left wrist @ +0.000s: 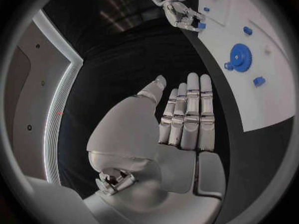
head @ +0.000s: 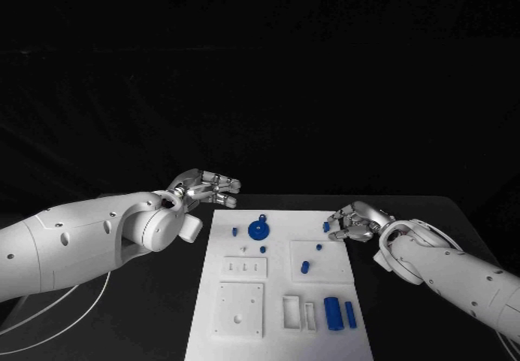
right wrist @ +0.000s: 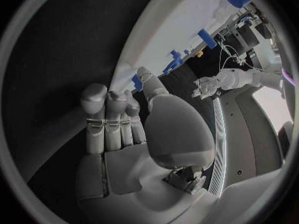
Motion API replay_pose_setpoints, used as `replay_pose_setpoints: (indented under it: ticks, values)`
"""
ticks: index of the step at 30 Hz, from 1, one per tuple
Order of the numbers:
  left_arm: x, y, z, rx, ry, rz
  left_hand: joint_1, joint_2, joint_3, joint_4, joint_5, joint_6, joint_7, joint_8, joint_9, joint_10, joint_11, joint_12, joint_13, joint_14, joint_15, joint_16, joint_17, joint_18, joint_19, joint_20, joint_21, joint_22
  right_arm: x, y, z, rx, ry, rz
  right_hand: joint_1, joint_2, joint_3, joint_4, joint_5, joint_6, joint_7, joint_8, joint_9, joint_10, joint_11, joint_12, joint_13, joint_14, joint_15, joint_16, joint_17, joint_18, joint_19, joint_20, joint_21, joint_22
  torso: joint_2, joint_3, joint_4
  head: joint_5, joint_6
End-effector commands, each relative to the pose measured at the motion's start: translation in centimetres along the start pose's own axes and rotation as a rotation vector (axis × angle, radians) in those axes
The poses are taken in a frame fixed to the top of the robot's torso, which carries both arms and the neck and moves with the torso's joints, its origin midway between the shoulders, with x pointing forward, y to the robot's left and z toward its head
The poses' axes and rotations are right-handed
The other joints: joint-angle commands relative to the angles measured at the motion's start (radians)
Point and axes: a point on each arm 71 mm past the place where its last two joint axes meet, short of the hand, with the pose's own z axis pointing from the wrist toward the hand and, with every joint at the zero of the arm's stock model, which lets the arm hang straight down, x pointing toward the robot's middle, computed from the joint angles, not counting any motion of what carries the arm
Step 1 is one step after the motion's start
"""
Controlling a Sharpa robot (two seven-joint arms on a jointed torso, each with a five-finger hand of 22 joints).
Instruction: Assemble the parts on the task board
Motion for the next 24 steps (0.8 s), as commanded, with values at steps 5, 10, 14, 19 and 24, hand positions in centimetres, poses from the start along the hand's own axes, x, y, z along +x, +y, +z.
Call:
replay_pose_setpoints:
  ticks: [5, 10, 14, 19, 24]
  values:
    - [0.4, -0.1, 0.0, 0.001, 0.024, 0.001, 0.000, 0.001, -0.002, -0.005, 0.004, -0.008, 0.000, -0.001, 0.001, -0.007, 0.001, -0.005, 0.001, 0.000, 0.002, -0.003, 0.000, -0.004, 0.001, 0.000, -0.007, -0.002, 0.6, 0.0, 0.1, 0.002, 0.013, 0.017, -0.005, 0.009, 0.008, 0.002, -0.007, 0.005, 0.004, -0.002, -0.001, 0.000, 0.007, 0.005, -0.001, 0.000, 0.010, 0.006, 0.003, 0.006, 0.000, 0.010, 0.005, 0.091, 0.000, 0.0006, -0.0006, 0.005, -0.004]
    - [0.4, 0.0, 0.0, -0.005, 0.023, 0.001, 0.000, 0.001, -0.002, -0.005, 0.004, -0.008, 0.000, -0.001, 0.001, -0.007, 0.001, -0.005, 0.001, 0.000, 0.002, -0.003, 0.000, -0.004, 0.001, 0.000, -0.007, -0.002, 0.8, 0.1, 0.1, 0.001, 0.017, 0.019, -0.006, 0.011, 0.010, 0.001, -0.009, 0.006, 0.003, -0.002, -0.001, -0.001, 0.007, 0.006, -0.001, -0.001, 0.010, 0.007, 0.005, 0.007, -0.001, 0.010, 0.006, 0.091, -0.001, 0.0004, -0.0042, 0.004, -0.005]
    - [0.4, 0.0, 0.1, -0.007, 0.025, 0.002, 0.000, 0.001, -0.002, -0.005, 0.004, -0.008, 0.000, -0.001, 0.001, -0.007, 0.001, -0.005, 0.001, 0.000, 0.002, -0.003, 0.000, -0.004, 0.001, 0.000, -0.007, -0.002, 0.9, 0.2, 0.2, 0.002, 0.019, 0.021, -0.010, 0.018, 0.018, 0.000, -0.018, 0.011, 0.003, -0.002, -0.001, 0.000, 0.007, 0.008, -0.001, 0.000, 0.010, 0.008, 0.007, 0.006, -0.001, 0.010, 0.009, 0.091, -0.001, 0.0005, -0.0025, 0.002, -0.007]
    - [0.5, 0.0, 0.1, -0.009, 0.027, 0.002, 0.000, 0.001, -0.002, -0.005, 0.004, -0.008, 0.000, -0.001, 0.001, -0.007, 0.001, -0.005, 0.001, 0.000, 0.002, -0.003, 0.000, -0.004, 0.001, 0.000, -0.007, -0.002, 1.1, 0.3, 0.3, 0.002, 0.029, 0.027, -0.022, 0.050, 0.070, 0.003, -0.101, 0.026, 0.005, -0.002, -0.001, -0.004, 0.010, 0.009, -0.001, -0.001, 0.012, 0.010, 0.009, 0.007, -0.002, 0.012, 0.012, 0.092, -0.001, 0.0007, -0.0012, 0.002, -0.006]
    - [0.4, 0.0, 0.1, -0.011, 0.024, 0.002, -0.006, -0.001, -0.005, 0.000, 0.003, -0.020, 0.003, -0.002, 0.000, -0.010, 0.002, -0.005, 0.001, 0.001, 0.002, -0.003, 0.000, -0.004, 0.003, 0.001, -0.008, -0.003, 1.3, 0.4, 0.4, 0.003, 0.035, 0.031, -0.029, 0.079, 0.177, -0.007, -0.216, 0.044, 0.003, -0.003, -0.001, -0.007, 0.008, 0.012, 0.000, -0.002, 0.011, 0.010, 0.011, 0.007, -0.004, 0.011, 0.013, 0.091, 0.000, 0.0019, -0.0013, 0.001, -0.008]
